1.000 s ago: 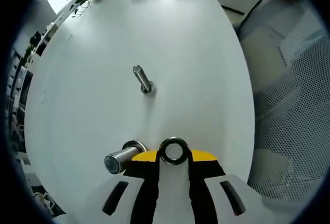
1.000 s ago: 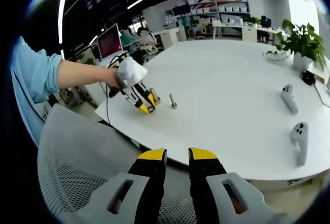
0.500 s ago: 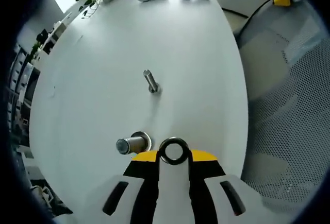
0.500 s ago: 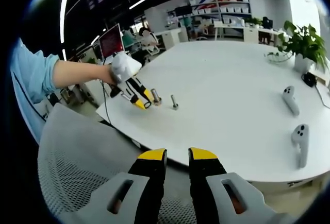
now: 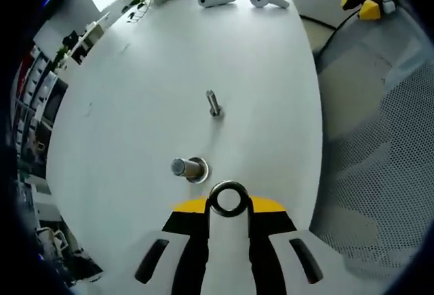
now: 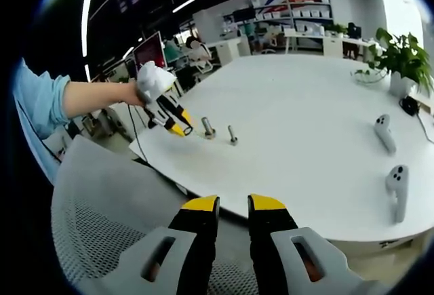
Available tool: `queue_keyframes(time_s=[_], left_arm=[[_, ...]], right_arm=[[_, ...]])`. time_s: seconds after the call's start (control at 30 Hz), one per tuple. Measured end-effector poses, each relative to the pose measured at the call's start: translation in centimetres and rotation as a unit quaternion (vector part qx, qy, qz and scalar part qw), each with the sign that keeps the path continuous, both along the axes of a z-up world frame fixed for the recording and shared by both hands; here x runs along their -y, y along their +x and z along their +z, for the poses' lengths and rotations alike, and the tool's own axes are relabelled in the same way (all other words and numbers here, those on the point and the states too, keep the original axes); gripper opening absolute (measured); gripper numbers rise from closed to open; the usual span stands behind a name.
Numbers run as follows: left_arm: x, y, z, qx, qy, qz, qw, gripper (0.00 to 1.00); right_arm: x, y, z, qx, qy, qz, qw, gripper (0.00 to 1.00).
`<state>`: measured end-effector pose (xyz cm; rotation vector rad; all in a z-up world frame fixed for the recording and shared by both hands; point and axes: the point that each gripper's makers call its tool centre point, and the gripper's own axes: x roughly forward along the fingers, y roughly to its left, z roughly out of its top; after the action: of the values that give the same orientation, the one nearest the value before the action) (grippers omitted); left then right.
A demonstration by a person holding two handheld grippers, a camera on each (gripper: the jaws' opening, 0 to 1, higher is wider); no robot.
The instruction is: Place the washer onto the threaded stud by aligning its center hole with the stud, sliding it down to the base, and recovering from edge contact or off-axis alignment until the washer reaches the visible bottom stop.
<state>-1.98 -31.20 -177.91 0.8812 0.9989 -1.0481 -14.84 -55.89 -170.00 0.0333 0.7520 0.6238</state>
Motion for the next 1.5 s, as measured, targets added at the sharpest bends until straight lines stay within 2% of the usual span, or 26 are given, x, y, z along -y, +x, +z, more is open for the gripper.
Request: queue_keyframes(time_s=[0.33, 0.73, 0.97, 1.33, 1.5], left_arm=[[-0.3, 1.8, 1.7, 0.021, -0.004, 0.019, 0.9996, 0.19], [0.3, 4.1, 2.3, 0.032, 0.002, 0.023, 0.9992, 0.19], [0.5, 5.3, 2.6, 0.036, 0.005, 0.024, 0.9991, 0.19], [0.8, 6.1, 2.7, 0.036, 0.01, 0.018, 0.9991, 0.19], [0.6, 6.1, 2.1, 0.029, 0.016, 0.017, 0.9993, 0.19]], right_arm=[[0.1, 0.1, -0.1, -0.004, -0.004, 0.01, 0.9999, 0.19], [0.1, 0.0, -0.2, -0.009, -0.006, 0.018, 0.9998, 0.19], [0.2, 0.0, -0.2, -0.011, -0.005, 0.019, 0.9997, 0.19], [0.2, 0.1, -0.2, -0.008, -0.005, 0.018, 0.9998, 0.19], [0.2, 0.1, -0.2, -0.007, -0.004, 0.016, 0.9998, 0.19]])
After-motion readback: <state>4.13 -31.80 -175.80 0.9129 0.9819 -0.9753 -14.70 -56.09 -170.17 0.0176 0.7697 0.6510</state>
